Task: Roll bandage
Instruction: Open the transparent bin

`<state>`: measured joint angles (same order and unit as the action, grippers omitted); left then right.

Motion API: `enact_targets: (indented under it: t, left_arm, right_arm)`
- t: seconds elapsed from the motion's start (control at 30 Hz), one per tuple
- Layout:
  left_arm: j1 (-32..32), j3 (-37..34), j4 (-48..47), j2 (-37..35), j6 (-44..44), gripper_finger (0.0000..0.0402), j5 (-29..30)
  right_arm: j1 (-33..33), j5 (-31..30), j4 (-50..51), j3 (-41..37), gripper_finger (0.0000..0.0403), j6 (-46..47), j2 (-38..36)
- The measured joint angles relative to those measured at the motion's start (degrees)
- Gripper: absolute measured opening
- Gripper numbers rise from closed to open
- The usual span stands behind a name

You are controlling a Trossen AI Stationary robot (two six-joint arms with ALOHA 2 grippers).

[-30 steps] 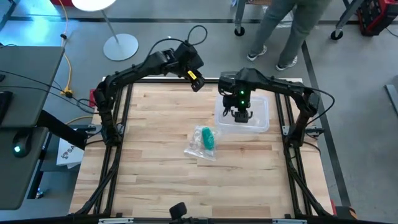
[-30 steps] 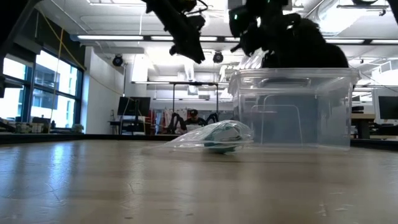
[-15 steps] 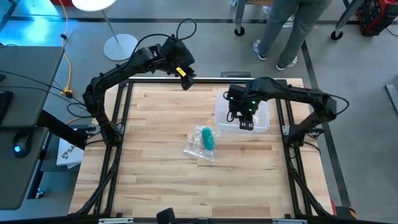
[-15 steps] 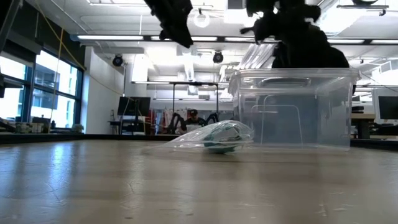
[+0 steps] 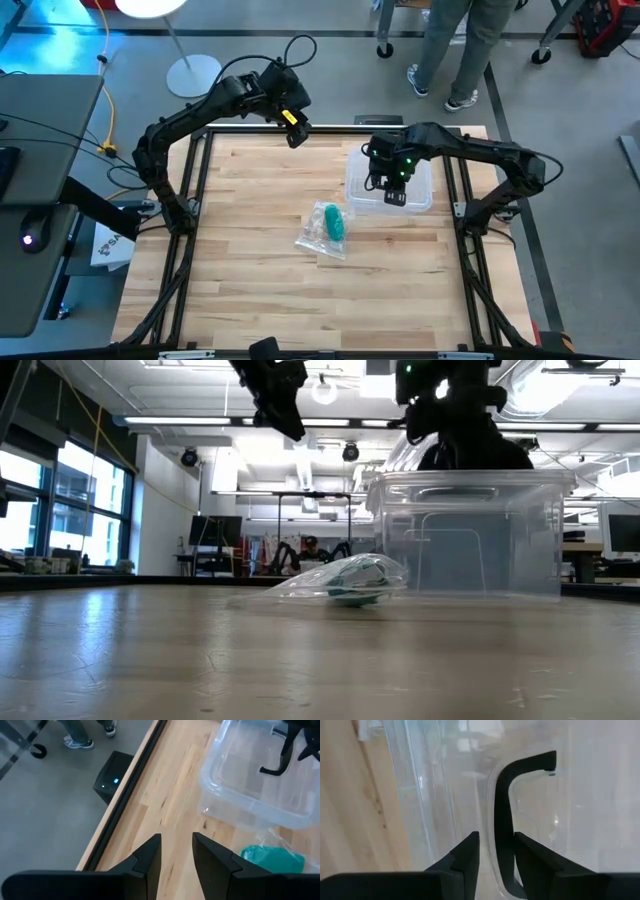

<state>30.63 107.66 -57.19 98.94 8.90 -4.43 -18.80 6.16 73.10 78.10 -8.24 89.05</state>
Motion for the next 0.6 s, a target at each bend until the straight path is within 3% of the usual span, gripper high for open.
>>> enact_targets:
  t: [0.3, 0.4, 0.6]
  left_arm:
    - [-0.04, 0.00, 0.06, 0.00, -2.88, 0.0103, -0.15]
    - [-0.11, 0.00, 0.02, 0.00, -3.79, 0.0103, -0.15]
    - [-0.15, 0.00, 0.18, 0.00, -4.17, 0.0103, -0.13]
  right_arm:
    - [-4.60, 8.16, 0.12, 0.36, 0.0103, -10.75, 5.84]
    - [-6.26, 14.56, -0.16, 0.24, 0.0088, -13.38, 6.60]
    - [-10.55, 30.25, -0.07, -0.45, 0.0010, -11.42, 6.17]
